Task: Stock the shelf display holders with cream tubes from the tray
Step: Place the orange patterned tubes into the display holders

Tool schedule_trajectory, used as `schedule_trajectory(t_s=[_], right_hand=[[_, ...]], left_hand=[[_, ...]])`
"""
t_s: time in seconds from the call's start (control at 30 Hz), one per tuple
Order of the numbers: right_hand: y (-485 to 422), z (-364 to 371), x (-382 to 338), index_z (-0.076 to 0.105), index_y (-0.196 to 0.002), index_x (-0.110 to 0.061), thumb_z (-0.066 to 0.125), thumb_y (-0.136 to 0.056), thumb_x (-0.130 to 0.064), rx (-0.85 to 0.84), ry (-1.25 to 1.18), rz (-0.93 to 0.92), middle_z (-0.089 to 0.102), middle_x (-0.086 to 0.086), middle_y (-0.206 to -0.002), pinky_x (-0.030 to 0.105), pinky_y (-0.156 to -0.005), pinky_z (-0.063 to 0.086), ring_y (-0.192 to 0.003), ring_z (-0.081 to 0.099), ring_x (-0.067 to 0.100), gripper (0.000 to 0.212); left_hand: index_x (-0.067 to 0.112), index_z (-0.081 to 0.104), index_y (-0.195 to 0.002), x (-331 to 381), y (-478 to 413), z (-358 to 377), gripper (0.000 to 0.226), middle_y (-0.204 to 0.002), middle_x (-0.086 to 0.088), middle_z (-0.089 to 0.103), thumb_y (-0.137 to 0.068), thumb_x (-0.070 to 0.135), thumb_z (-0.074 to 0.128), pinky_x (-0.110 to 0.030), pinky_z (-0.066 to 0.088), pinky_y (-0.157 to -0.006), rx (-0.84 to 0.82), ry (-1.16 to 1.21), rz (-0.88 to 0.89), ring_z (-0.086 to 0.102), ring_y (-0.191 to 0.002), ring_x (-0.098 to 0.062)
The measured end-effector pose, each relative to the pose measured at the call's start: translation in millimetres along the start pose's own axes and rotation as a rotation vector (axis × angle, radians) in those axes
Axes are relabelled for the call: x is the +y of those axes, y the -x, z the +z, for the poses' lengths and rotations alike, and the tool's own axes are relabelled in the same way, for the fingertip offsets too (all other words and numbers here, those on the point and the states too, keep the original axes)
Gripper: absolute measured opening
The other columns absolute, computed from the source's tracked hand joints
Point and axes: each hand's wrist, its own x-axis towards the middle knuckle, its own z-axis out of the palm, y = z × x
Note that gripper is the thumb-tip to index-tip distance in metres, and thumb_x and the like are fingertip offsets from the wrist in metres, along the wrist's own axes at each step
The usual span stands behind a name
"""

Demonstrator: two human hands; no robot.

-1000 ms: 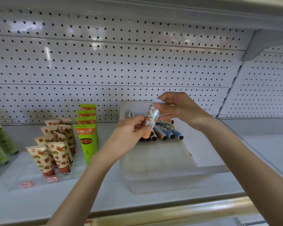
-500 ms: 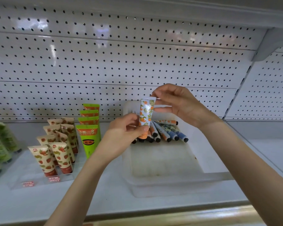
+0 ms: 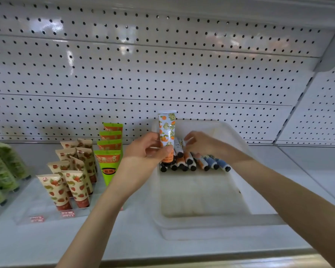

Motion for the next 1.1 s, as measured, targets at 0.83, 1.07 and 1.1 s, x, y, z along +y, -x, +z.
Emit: schedule_trajectory(t_s=[0.83,1.07,1.1], right_hand=[[57.2,-36.5,0.9,0.057,-0.109,-0.003,0.063,-0.088,-0.014,0.105,-0.361,0.015,0.066,0.014,-0.1,0.023,-0.059,0.054,-0.076,0.069,0.016,0.024],[120.7,-15.4,-32.0,0.061,-0.103,-0.009,0.062,-0.088,-0.011,0.203,-0.585,-0.226,0.069,0.006,-0.097,0.022,-0.07,0.056,-0.084,0.07,0.012,0.015],[127.6,-11.2,-35.4,0.061,-0.105,-0.01,0.063,-0.087,-0.012,0.224,-0.604,-0.243,0.07,0.007,-0.099,0.025,-0.072,0.056,-0.086,0.07,0.015,0.018]], left_hand=[[0.03,0.06,-0.103,11.6,-1.3,-16.5,0.027,-0.101,0.002,0.068,-0.082,0.015,0.068,-0.035,0.055,-0.084,-0.08,0.067,0.046,0.067,-0.091,-0.009],[0.022,0.059,-0.105,19.6,-1.3,-25.3,0.028,-0.105,-0.002,0.065,-0.08,0.011,0.069,-0.018,0.054,-0.065,-0.148,0.154,0.054,0.067,-0.084,-0.006],[0.02,0.058,-0.108,20.0,-0.4,-26.4,0.031,-0.105,-0.004,0.065,-0.08,0.01,0.069,-0.018,0.054,-0.064,-0.153,0.18,0.041,0.068,-0.084,-0.007]])
